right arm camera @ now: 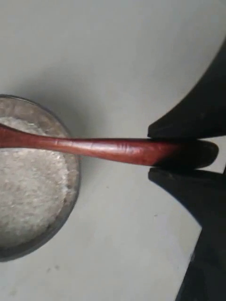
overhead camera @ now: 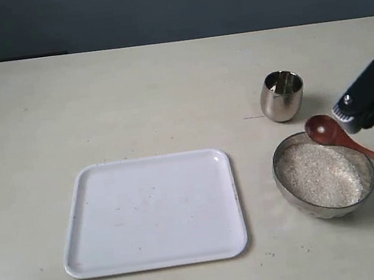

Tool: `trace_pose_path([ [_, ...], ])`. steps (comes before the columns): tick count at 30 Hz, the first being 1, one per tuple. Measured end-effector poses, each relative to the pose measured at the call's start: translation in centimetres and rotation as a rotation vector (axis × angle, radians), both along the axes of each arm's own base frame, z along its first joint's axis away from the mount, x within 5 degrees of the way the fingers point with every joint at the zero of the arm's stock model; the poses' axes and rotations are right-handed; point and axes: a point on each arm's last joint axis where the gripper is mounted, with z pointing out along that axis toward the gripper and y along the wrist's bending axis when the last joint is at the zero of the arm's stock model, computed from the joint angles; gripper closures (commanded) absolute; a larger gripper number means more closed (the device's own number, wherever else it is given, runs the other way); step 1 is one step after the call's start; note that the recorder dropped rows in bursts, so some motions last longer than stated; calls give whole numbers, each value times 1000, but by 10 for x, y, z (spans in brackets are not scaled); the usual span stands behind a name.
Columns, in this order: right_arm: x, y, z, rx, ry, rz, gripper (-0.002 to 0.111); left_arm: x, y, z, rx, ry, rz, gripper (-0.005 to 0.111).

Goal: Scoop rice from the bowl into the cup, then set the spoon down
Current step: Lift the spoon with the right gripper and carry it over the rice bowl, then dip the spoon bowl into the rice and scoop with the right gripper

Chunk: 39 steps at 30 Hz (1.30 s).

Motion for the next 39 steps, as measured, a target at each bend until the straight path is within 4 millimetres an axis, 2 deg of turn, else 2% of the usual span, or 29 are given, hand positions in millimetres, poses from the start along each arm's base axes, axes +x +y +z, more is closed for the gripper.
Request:
trace_pose_path([
  [3,-2,-4,-9,-37,15,4,109,0,0,0,0,0,0,106],
  [12,-2,-5,-11,-51,14,6,109,0,0,0,0,0,0,106],
  [26,13,6,-43,-200,119,-12,109,0,0,0,0,0,0,106],
  [39,13,7,-46,-200,138,-24,109,0,0,0,0,0,0,106],
])
